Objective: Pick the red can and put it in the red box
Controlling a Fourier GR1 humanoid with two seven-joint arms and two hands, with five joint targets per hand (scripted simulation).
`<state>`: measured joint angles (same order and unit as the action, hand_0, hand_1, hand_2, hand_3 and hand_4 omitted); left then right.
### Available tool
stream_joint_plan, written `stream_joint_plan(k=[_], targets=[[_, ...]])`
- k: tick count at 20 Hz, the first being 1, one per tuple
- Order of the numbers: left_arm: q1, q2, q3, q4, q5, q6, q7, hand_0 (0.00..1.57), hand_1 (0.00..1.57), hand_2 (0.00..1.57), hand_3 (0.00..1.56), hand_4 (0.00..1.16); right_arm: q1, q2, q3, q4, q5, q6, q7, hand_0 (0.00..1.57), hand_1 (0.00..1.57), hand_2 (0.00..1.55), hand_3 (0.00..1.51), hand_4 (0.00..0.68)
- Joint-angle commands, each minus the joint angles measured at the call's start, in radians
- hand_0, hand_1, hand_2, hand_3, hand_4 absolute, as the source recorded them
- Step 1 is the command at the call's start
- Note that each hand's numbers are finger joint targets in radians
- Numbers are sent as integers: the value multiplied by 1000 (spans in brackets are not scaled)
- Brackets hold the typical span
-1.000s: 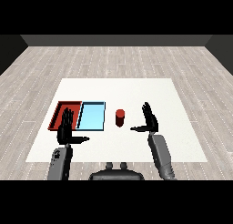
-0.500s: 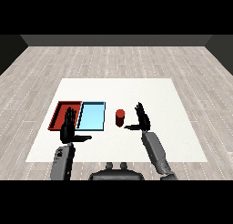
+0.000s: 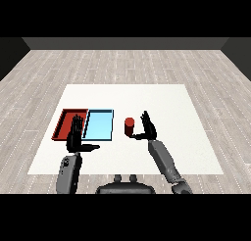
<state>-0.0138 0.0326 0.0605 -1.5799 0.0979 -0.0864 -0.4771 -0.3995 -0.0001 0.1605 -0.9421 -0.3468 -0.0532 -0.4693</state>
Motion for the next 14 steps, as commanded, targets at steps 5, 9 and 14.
stream_joint_plan(k=[5, 9, 14], targets=[[1, 3, 4, -27, -2, 18, 15, 0, 0, 0, 0, 0, -84, 0, 85, 90, -130, -57, -39, 0, 0, 0, 0, 0], [54, 45, 34, -52, 54, -60, 6, 0, 0, 0, 0, 0, -106, 0, 125, 86, -169, -96, -21, 0, 0, 0, 0, 0], [71, -30, -45, -102, -7, 15, 18, 0, 0, 0, 0, 0, -92, 0, 134, 131, -160, -71, -48, 0, 0, 0, 0, 0]])
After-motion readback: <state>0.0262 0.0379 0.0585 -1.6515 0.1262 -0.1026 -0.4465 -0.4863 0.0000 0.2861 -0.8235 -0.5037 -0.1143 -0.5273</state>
